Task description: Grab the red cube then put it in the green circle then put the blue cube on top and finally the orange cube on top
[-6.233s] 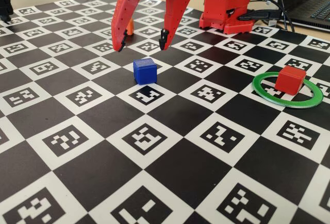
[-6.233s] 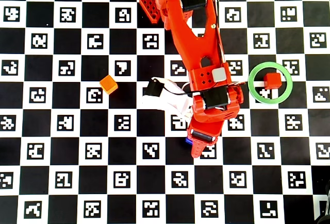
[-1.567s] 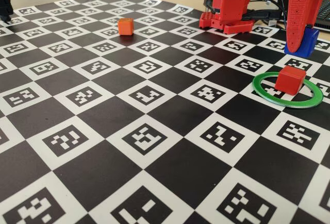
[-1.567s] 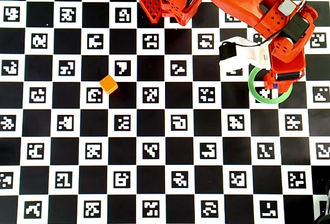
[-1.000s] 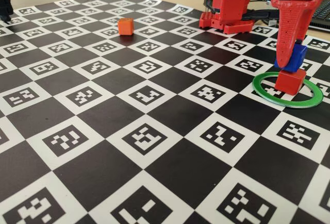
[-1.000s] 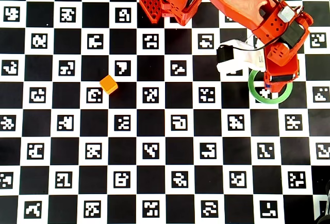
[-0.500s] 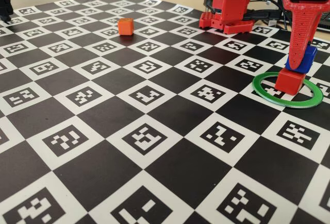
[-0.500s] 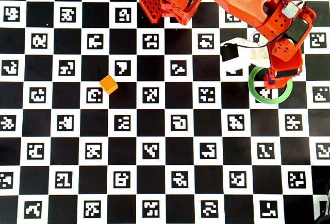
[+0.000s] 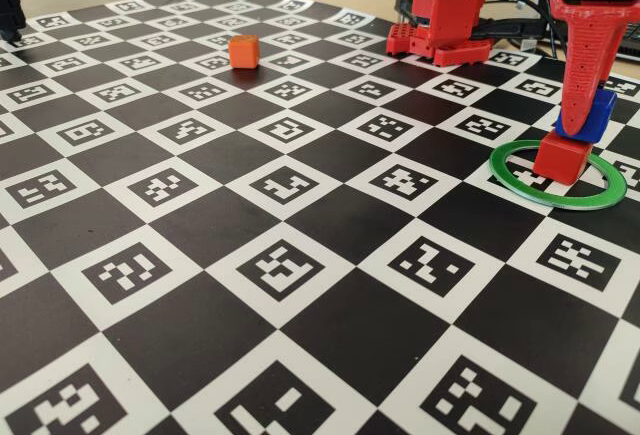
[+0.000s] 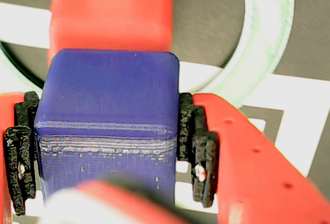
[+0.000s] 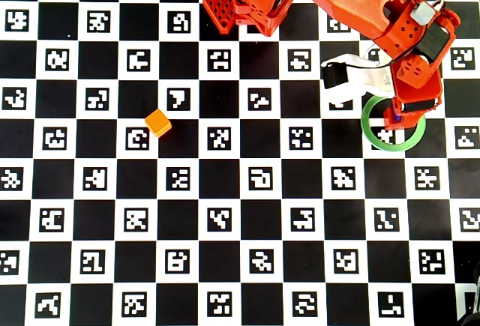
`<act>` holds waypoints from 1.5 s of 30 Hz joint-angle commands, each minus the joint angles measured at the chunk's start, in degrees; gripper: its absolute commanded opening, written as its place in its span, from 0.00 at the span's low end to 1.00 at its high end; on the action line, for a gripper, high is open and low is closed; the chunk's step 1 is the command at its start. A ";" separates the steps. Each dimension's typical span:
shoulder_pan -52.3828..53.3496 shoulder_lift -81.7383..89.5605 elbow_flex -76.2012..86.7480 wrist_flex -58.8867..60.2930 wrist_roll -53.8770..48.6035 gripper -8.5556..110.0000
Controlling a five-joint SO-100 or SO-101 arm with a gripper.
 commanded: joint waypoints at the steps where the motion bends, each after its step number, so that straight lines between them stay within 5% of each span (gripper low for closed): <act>1: 0.44 1.85 -0.88 -0.18 -0.26 0.13; 7: 0.44 1.93 -0.44 -0.35 0.09 0.14; 26: -1.14 2.90 1.76 -0.88 1.93 0.40; 45: 1.58 11.87 -3.16 12.04 -2.11 0.43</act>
